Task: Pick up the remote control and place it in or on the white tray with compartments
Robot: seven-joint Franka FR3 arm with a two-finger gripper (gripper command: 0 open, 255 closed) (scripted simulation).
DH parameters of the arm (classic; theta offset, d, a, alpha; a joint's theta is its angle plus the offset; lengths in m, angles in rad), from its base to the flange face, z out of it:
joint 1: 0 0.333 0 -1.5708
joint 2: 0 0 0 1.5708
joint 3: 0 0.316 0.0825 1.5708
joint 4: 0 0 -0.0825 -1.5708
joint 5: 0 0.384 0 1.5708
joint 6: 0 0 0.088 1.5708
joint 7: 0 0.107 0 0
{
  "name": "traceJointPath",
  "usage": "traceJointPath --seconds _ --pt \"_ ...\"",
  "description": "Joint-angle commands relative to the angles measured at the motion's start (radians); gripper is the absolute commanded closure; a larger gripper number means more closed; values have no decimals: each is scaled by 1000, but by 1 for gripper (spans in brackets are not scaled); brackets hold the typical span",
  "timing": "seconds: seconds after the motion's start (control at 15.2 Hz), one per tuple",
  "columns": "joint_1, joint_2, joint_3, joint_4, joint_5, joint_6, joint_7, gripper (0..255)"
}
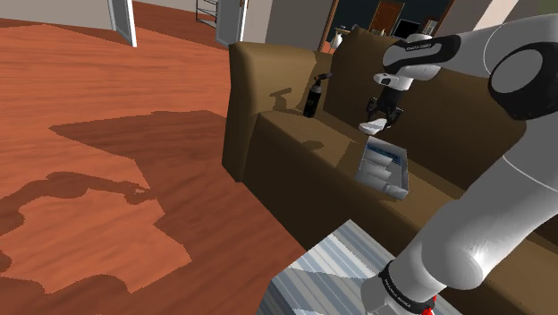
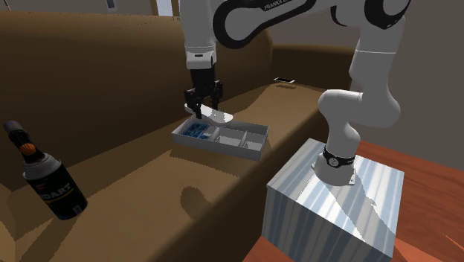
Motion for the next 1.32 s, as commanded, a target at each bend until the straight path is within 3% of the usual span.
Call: traceJointPath --seconds 0.0,0.4,1.25 --pt "-14 -54 -11 -47 -42 9 -11 255" --pt "-78 -209 -36 -152 -163 5 -47 255" --pt "-74 -143 -77 -281 -133 187 -70 255"
